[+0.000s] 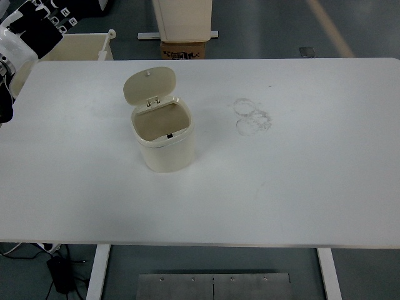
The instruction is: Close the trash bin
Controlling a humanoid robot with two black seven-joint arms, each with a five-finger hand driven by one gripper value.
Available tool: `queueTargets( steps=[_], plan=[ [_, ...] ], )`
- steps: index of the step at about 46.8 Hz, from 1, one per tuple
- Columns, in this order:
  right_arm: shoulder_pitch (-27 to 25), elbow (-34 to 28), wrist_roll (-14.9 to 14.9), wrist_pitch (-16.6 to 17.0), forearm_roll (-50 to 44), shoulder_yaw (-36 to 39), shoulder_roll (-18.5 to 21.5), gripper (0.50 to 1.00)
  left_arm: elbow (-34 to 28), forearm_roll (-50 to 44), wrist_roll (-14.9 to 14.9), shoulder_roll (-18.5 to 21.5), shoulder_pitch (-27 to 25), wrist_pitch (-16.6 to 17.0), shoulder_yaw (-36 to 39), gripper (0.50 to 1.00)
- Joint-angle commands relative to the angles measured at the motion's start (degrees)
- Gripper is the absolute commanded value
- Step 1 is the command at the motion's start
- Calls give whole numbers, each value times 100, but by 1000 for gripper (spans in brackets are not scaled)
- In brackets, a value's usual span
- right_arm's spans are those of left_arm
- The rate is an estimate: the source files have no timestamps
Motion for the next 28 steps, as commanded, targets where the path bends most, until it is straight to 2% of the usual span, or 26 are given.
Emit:
queueTargets(
  steps=[1,13,18,28],
  plan=[
    [0,0,0,-10,0,0,0,993,-215,-3,-1,222,-179,0,356,1000],
    [0,0,0,-1,0,0,0,993,-883,41,60,837,-900,-9,1234,1000],
    [0,0,0,-1,0,0,0,993,-936,330,341,890,-1208,-27,1595,1000],
    [0,0,0,-1,0,0,0,993,-962,1297,640,890,-1586,-167,1806,1000]
  ],
)
